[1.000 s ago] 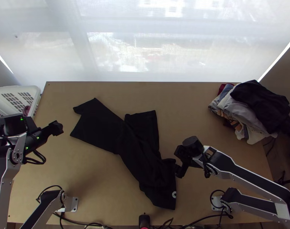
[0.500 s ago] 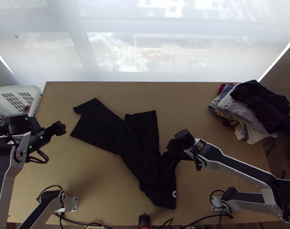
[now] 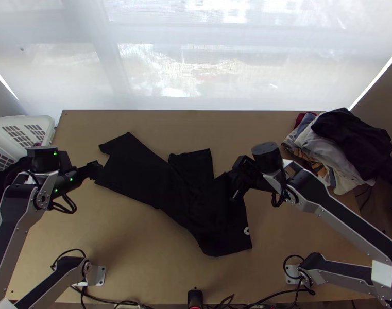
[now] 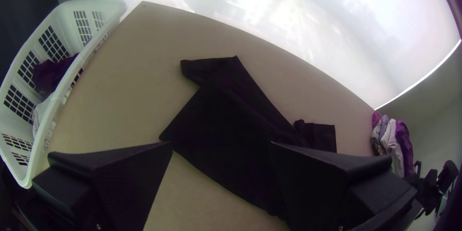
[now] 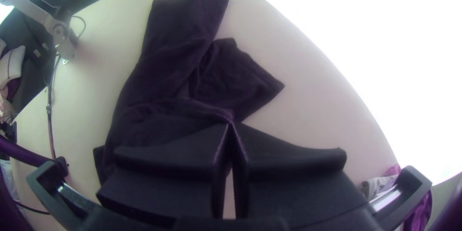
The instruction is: Fold the t-shirt
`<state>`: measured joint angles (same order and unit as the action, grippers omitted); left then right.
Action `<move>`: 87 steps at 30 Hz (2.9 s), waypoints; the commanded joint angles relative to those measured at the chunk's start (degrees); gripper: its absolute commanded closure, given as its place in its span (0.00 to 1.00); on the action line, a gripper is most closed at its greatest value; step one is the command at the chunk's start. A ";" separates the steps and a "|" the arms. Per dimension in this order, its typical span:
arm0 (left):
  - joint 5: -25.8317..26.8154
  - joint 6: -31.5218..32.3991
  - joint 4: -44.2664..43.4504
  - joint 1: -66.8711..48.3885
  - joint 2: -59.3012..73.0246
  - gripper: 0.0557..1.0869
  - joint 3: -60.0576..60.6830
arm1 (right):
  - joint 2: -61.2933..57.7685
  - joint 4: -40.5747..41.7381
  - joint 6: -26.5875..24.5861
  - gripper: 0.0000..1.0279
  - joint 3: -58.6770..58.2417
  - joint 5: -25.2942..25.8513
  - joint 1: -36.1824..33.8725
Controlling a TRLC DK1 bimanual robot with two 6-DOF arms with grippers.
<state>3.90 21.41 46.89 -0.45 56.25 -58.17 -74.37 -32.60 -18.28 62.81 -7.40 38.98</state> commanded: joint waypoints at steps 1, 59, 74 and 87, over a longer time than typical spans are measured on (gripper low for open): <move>-0.83 -1.19 -1.54 -4.21 2.64 0.06 -0.45 | 1.42 -4.93 -2.11 0.97 10.85 1.69 -2.77; -5.04 -13.67 -20.79 -4.12 26.19 0.09 11.41 | -2.54 -6.69 -7.56 0.97 32.82 4.06 -18.06; -4.52 -18.60 -22.55 -5.53 29.01 0.82 11.41 | -2.36 -6.69 -7.82 0.97 32.56 4.06 -18.33; -4.43 -17.19 -15.34 -3.24 13.98 0.97 -2.56 | -1.22 -6.69 -7.73 0.97 32.82 4.15 -18.77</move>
<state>-0.71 2.79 27.27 -5.08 78.39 -51.51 -76.14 -39.33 -26.09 95.39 -3.31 20.49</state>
